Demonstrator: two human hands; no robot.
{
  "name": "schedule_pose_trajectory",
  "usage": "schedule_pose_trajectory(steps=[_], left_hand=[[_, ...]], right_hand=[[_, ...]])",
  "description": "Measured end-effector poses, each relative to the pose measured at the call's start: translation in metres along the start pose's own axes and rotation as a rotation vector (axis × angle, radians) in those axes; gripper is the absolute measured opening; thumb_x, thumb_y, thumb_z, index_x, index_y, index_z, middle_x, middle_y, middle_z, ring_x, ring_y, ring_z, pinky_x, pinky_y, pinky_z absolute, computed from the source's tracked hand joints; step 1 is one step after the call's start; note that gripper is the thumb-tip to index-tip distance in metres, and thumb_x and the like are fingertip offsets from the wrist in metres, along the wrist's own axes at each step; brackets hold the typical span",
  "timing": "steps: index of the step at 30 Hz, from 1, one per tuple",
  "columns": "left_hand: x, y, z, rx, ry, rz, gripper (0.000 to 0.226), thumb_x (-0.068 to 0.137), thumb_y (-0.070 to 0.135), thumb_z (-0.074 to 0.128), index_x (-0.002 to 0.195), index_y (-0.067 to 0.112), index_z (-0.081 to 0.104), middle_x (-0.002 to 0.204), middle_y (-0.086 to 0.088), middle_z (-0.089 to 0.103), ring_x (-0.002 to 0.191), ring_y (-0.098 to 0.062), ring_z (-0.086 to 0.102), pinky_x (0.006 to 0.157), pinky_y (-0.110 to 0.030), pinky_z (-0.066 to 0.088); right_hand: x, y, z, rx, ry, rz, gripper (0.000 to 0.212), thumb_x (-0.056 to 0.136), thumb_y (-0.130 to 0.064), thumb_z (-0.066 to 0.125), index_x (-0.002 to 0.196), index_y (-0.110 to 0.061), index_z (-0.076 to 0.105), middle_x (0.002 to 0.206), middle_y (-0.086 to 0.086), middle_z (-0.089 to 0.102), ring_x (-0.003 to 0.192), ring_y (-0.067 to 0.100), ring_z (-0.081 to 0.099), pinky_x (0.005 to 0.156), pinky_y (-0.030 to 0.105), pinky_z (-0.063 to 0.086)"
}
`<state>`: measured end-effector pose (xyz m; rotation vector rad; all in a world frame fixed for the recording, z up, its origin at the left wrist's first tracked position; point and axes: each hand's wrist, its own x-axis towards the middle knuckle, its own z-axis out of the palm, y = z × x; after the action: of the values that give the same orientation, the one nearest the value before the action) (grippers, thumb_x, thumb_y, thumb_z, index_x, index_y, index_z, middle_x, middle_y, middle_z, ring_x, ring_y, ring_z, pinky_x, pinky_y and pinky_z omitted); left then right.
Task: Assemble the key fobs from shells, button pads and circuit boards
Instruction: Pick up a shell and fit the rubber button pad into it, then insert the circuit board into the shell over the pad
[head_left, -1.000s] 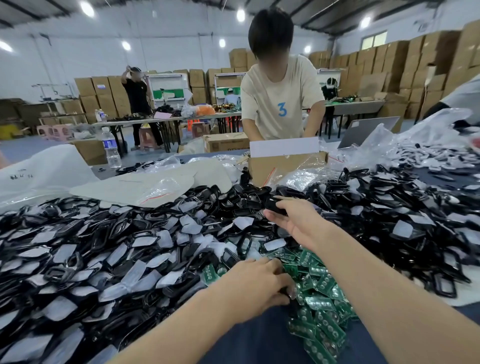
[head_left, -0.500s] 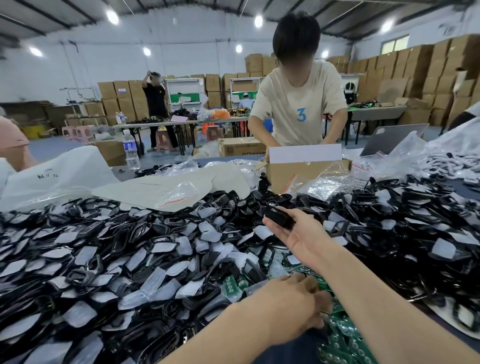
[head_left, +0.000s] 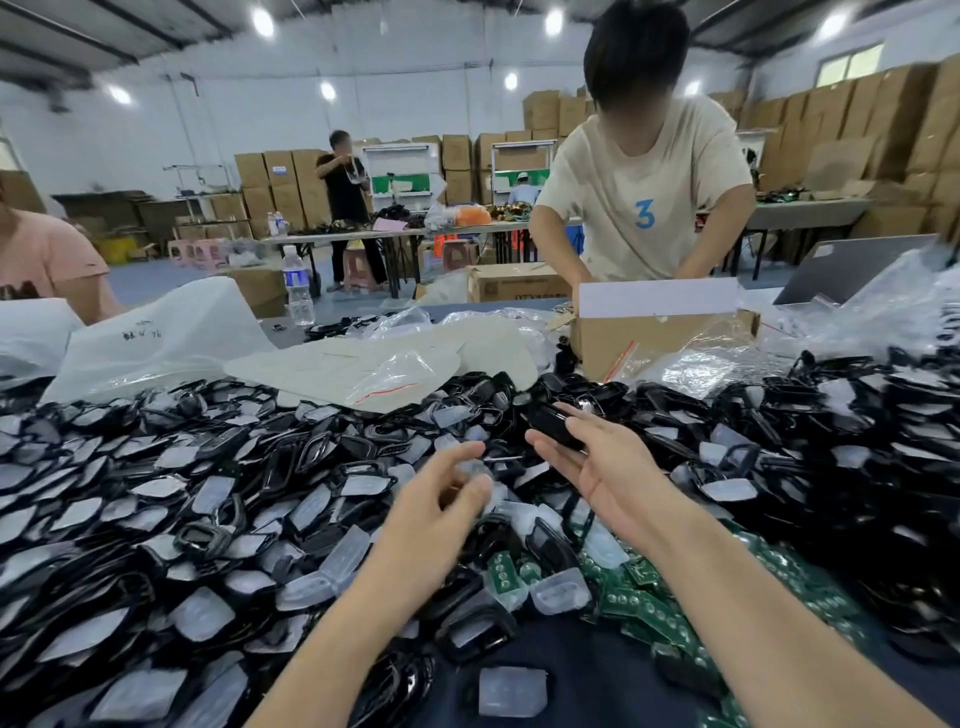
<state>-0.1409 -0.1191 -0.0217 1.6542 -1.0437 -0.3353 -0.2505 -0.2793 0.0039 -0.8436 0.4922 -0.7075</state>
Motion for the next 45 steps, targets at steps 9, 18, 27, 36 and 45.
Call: schedule_pose_trajectory(steps=[9, 18, 27, 36, 45], left_hand=[[0.008, -0.019, -0.006, -0.697, 0.248, -0.223, 0.024, 0.08, 0.021, 0.072, 0.103, 0.015, 0.064, 0.083, 0.001, 0.065, 0.074, -0.008, 0.065, 0.065, -0.025, 0.055], [0.009, -0.023, -0.01, -0.906, 0.194, -0.263, 0.025, 0.082, 0.023, 0.067, 0.104, 0.011, 0.063, 0.081, -0.007, 0.069, 0.064, -0.013, 0.064, 0.057, -0.024, 0.055], [0.009, -0.028, -0.01, -0.68, 0.268, -0.255, 0.016, 0.101, 0.006, 0.051, 0.097, 0.009, 0.066, 0.073, -0.003, 0.064, 0.067, -0.017, 0.061, 0.062, -0.028, 0.055], [0.003, -0.031, -0.003, -0.072, 0.305, -0.019, 0.015, 0.098, 0.024, 0.061, 0.106, 0.037, 0.058, 0.09, 0.015, 0.066, 0.078, -0.005, 0.067, 0.069, -0.019, 0.053], [0.004, -0.03, -0.002, -0.089, 0.342, -0.024, 0.02, 0.096, 0.018, 0.065, 0.105, 0.035, 0.068, 0.092, 0.018, 0.072, 0.084, -0.003, 0.069, 0.076, -0.026, 0.057]], right_hand=[[-0.006, 0.041, 0.016, -0.311, -0.087, -0.136, 0.022, 0.106, -0.008, 0.048, 0.119, -0.016, 0.065, 0.1, 0.02, 0.075, 0.08, 0.022, 0.077, 0.066, 0.022, 0.059], [0.002, 0.063, 0.011, -0.264, -0.068, -0.109, 0.021, 0.106, -0.008, 0.049, 0.113, -0.018, 0.066, 0.081, 0.005, 0.079, 0.077, 0.021, 0.077, 0.063, 0.021, 0.059], [0.007, 0.072, 0.005, -0.269, -0.086, -0.081, 0.015, 0.102, -0.01, 0.056, 0.114, -0.011, 0.067, 0.09, 0.008, 0.079, 0.083, 0.024, 0.077, 0.063, 0.021, 0.058], [0.009, 0.074, 0.002, -0.426, -0.172, -0.135, 0.027, 0.105, -0.008, 0.051, 0.117, -0.024, 0.069, 0.1, -0.001, 0.079, 0.092, 0.02, 0.076, 0.07, 0.021, 0.058], [0.004, 0.079, 0.005, -0.449, -0.262, -0.182, 0.031, 0.103, -0.003, 0.051, 0.116, -0.024, 0.07, 0.103, 0.001, 0.078, 0.094, 0.021, 0.076, 0.077, 0.024, 0.06]])
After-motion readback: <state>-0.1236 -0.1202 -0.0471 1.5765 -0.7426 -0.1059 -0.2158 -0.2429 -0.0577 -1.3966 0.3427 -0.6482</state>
